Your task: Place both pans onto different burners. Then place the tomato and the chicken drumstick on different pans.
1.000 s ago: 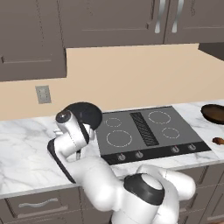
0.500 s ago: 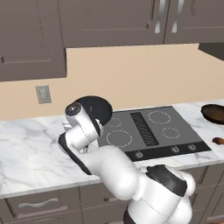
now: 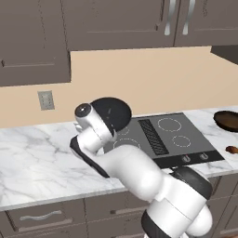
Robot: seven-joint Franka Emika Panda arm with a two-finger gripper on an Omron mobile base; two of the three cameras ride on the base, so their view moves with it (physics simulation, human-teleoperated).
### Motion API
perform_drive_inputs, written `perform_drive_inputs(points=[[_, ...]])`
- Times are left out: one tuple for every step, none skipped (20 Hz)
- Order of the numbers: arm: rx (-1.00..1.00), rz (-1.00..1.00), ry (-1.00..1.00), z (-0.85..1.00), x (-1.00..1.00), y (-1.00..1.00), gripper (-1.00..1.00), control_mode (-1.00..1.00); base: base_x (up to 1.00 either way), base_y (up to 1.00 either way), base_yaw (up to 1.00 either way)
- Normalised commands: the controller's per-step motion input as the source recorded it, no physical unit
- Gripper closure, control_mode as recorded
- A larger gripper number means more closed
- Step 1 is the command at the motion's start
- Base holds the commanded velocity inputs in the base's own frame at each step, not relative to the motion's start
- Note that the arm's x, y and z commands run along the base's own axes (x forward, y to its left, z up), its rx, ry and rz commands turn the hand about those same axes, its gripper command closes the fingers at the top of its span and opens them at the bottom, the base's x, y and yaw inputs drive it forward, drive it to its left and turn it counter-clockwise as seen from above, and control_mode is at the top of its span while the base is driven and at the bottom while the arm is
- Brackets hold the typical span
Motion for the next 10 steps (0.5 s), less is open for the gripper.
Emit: perform_drive_inputs(points=[[0.03,-0.15,-0.02,0.05,0.0,-0.38,1.0,-1.0,0.0,0.0,0.0],[0.03,-0.14,0.0,0.03,0.0,-0.39,1.0,-1.0,0.0,0.0,0.0],[0.03,-0.13,0.0,0.0,0.0,-0.4,1.0,-1.0,0.0,0.0,0.0],[0.02,-0.13,0.0,0.0,0.0,-0.42,1.0,-1.0,0.0,0.0,0.0],[0.02,-0.12,0.02,0.0,0.0,-0.41,1.0,-1.0,0.0,0.0,0.0],[0.02,-0.12,0.04,0.0,0.0,-0.42,1.0,-1.0,0.0,0.0,0.0],[0.01,-0.11,0.05,0.0,0.0,-0.44,1.0,-1.0,0.0,0.0,0.0],[0.01,-0.11,0.06,0.0,0.0,-0.45,1.0,-1.0,0.0,0.0,0.0],[0.01,-0.11,0.06,0.0,0.0,-0.45,1.0,-1.0,0.0,0.0,0.0],[0.01,-0.11,0.06,0.0,0.0,-0.45,1.0,-1.0,0.0,0.0,0.0]])
